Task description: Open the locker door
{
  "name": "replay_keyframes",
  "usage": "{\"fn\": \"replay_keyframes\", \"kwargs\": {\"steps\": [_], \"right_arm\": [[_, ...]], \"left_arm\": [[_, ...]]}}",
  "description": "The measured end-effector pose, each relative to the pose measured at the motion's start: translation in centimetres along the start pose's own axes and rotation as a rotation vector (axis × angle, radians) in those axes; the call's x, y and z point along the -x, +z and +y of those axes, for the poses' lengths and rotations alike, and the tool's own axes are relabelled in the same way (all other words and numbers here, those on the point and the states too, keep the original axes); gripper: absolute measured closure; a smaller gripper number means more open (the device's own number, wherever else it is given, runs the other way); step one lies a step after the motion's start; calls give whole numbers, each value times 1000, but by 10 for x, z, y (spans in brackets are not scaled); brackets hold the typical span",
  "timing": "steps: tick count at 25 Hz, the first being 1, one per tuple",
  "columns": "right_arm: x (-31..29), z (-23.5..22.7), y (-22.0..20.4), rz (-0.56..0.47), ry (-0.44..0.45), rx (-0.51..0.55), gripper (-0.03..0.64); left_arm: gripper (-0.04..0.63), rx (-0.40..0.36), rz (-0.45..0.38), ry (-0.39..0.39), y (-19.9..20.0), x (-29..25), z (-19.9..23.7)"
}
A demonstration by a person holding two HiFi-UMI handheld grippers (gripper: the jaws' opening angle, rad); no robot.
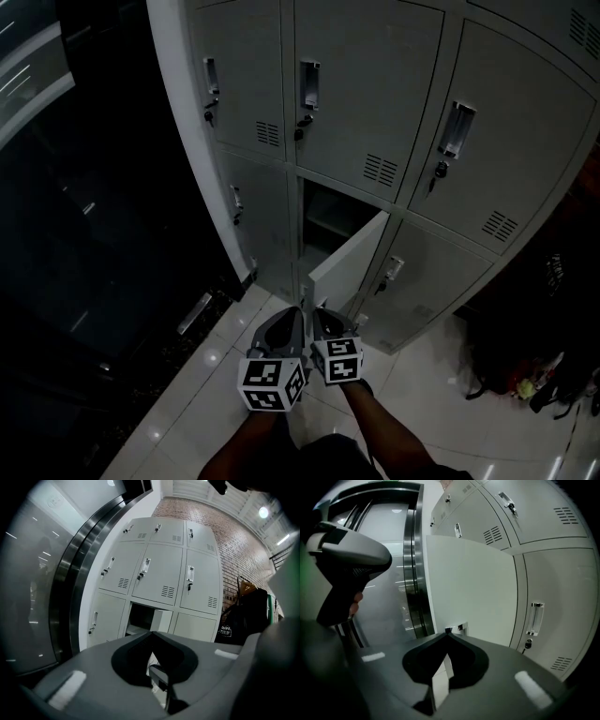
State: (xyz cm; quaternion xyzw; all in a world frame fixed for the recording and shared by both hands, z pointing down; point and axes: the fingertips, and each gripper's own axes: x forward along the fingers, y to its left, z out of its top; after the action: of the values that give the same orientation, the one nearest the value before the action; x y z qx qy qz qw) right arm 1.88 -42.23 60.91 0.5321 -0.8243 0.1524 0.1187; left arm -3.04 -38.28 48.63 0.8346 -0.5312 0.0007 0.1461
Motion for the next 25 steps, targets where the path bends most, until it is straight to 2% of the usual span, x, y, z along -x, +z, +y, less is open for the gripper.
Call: {"fn": "replay_keyframes", "kwargs": {"steps": [12, 25], "right_arm": [[37, -2, 4, -10, 25, 45, 615], [138, 28, 63, -105, 90, 88, 617]], "left_arm": [[589, -6, -35, 22, 5, 26, -27], [589, -42, -36, 68, 29, 83, -69]]}}
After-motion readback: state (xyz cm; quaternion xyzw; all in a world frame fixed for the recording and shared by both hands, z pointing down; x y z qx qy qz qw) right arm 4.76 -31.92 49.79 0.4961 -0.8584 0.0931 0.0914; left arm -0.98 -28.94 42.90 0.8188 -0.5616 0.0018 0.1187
